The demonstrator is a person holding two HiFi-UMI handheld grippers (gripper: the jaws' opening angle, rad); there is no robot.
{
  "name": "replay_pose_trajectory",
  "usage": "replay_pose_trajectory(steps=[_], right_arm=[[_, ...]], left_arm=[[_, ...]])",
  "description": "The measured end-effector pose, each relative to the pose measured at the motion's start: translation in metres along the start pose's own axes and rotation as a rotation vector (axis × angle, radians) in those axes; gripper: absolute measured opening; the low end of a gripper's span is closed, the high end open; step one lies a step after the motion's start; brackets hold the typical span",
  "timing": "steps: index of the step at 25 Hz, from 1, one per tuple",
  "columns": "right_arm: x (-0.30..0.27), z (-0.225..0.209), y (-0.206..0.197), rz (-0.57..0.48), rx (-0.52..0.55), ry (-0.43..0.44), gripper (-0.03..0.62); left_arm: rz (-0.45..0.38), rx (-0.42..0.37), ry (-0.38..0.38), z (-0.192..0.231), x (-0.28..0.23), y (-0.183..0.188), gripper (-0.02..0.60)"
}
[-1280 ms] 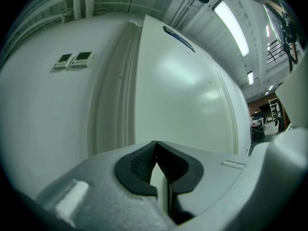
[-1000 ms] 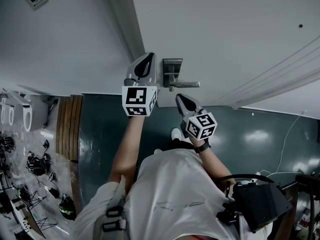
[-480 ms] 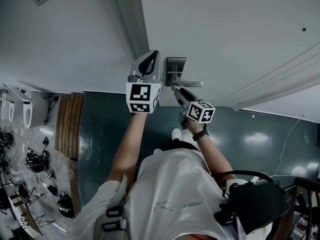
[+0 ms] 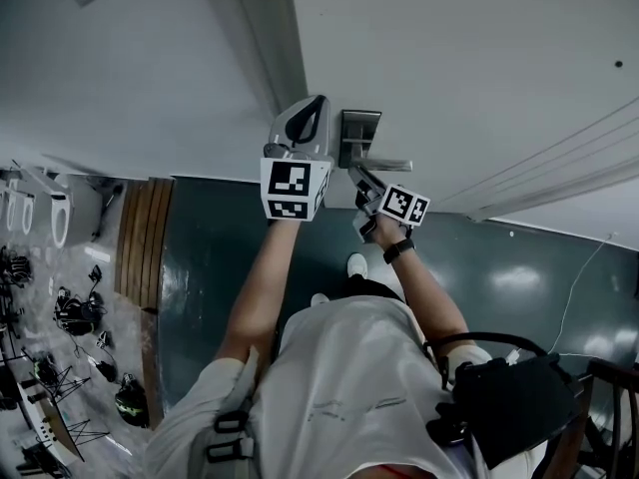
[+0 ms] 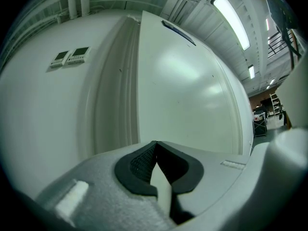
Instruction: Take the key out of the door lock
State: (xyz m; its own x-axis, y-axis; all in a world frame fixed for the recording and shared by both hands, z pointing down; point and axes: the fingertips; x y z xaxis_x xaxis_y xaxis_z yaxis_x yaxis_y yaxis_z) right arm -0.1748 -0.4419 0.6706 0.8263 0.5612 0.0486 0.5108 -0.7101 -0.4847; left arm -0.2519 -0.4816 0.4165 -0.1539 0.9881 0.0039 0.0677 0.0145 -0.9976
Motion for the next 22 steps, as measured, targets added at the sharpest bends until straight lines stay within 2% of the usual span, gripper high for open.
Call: replay_pose_trajectory(steps=[6,13,17,22], right_arm=[[-0.001,0.002,0.001,-0.041,-0.127,0.063,0.04],[0.004,0.002,-0.002,-0.171,-0.242,0.075,0.029],[0.007,-0.003,0.0,-0.186,-0.272,0.069,0.028],[0.011,-0.006,-0.002,-0.258,-0.372,0.094,0.027]], left_arm=[[0.002,-0.001,-0.004,0.001,0.0,0.003,0.0],[-0.007,0.005,0.005,0.003,0.005,0.006,0.0],[-0.014,-0.014,0.01,0.002,0.001,0.002,0.0],[-0.016,-0.014,0.009,0.001,0.003,0.002,0.0]])
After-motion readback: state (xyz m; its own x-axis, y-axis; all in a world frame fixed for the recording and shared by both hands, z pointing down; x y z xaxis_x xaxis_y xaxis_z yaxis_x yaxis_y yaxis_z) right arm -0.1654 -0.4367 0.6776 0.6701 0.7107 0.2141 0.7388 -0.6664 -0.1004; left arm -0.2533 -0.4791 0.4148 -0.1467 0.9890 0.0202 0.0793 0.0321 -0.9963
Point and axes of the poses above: the fingertips, and each gripper's own axes: x backward along the fingers, z to its left, y out of its top, and after that the axes turned 15 degrees about y, right-handed
